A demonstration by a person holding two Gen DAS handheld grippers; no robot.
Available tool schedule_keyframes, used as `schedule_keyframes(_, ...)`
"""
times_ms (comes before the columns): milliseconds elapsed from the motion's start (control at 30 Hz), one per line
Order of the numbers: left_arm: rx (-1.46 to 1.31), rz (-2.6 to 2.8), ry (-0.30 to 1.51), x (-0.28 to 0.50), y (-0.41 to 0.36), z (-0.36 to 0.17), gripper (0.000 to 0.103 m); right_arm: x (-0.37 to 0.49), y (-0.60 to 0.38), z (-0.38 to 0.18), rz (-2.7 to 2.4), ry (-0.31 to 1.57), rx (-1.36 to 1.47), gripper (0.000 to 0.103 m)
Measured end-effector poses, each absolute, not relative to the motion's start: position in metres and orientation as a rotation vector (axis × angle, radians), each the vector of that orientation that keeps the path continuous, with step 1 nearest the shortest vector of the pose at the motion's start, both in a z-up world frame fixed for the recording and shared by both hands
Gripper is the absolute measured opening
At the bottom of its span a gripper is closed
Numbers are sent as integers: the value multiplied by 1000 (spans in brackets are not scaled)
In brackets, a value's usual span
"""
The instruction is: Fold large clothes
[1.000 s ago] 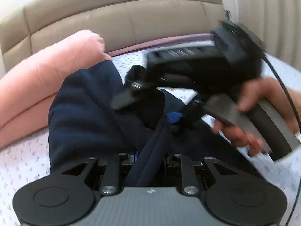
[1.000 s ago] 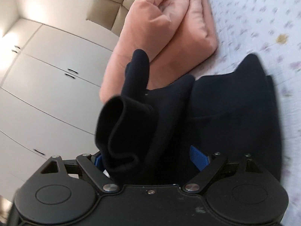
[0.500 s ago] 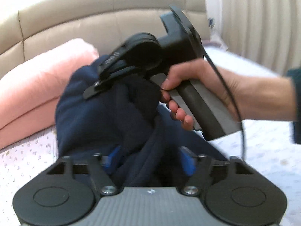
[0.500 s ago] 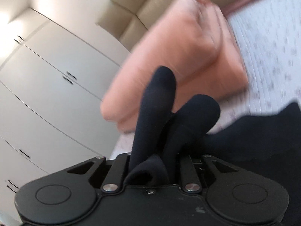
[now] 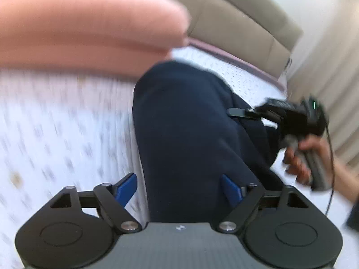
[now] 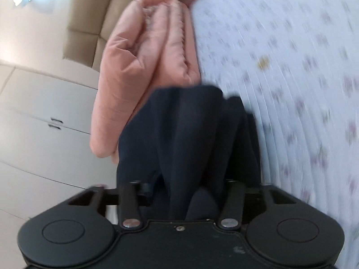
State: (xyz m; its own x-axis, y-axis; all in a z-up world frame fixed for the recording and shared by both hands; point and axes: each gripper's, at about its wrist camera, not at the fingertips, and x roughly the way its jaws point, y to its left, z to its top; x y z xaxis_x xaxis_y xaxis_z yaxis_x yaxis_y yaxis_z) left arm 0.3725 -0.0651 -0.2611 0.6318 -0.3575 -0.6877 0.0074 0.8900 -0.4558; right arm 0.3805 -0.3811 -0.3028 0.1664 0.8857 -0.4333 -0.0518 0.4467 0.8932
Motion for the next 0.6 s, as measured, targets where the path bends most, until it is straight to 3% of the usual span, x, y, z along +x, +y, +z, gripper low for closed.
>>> schedule_keyframes(33,-474,-250,891,373,-60,-265,85,374,-382,-303,850,1255,866,89)
schedule_keyframes(133,-439,-335,942,376,-53,-268,85,355,-381,-298,881,1300,755,88)
schedule_keyframes(167,-436,-362,965,376,-50,-270,85,348,-381,-296,873,1304,742,71)
schedule_keyframes(233,-442,-412,1015,380,-50,-276,85,335,-383,-284,794,1279,706,25)
schedule_keyframes(367,-392,-404,1012,379,-49,-279,90,307,-402,-229,892,1001,666,22)
schedule_keyframes(433,-399,-426,1026,381,-51,-281,90,307,-415,-240,828,1037,652,23)
schedule_keyframes(500,-378,-437,1043,382,-59,-285,90,311,-418,-268,742,1165,636,35)
schedule_keyframes(533,-362,-443,1044,382,-64,-285,90,313,-417,-277,706,1214,632,53)
schedule_keyframes(567,-352,-445,1043,382,-67,-286,90,313,-419,-281,664,1242,637,65)
schedule_keyframes(600,-349,-443,1045,381,-69,-286,90,308,-425,-282,657,1238,670,66)
